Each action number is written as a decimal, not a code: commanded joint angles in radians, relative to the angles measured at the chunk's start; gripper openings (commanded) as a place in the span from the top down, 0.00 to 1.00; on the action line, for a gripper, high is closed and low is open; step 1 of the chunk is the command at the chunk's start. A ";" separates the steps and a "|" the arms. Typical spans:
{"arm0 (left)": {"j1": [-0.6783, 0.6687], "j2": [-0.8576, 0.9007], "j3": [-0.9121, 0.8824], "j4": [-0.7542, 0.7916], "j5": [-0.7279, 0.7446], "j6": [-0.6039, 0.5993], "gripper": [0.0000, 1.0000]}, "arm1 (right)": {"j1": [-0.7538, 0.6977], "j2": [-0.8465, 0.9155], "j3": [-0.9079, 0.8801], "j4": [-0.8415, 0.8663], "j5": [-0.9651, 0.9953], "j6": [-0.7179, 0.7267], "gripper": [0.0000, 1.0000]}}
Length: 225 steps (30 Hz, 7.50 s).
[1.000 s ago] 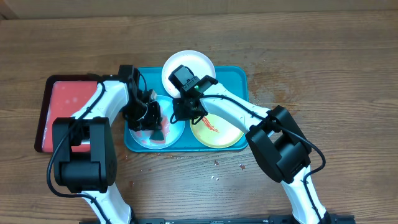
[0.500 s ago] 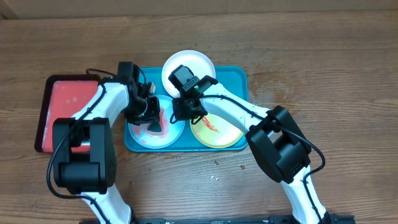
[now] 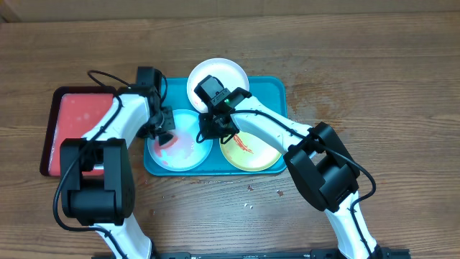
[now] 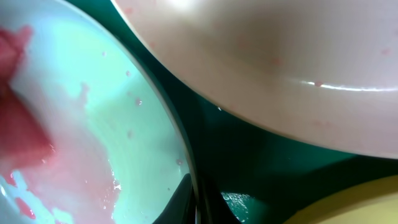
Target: Clean dirty plates on tray and stack at the side
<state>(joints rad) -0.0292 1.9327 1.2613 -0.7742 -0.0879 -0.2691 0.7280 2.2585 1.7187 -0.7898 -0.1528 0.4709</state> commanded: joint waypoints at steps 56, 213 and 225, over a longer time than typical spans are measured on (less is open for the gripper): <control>0.596 -0.082 0.542 -0.496 0.063 -0.128 0.96 | 0.379 -0.066 0.364 0.104 1.281 -0.802 0.96; 0.550 -0.082 0.542 -0.464 0.220 -0.023 0.96 | -0.095 0.159 0.375 -0.138 0.125 -0.281 0.73; 0.549 -0.082 0.542 -0.468 0.297 0.002 0.96 | -0.099 0.236 0.375 -0.095 0.121 -0.303 0.74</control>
<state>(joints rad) 0.5297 1.8790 1.7760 -1.2366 0.1398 -0.3088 0.6300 2.4630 2.0758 -0.8833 -0.0292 0.1703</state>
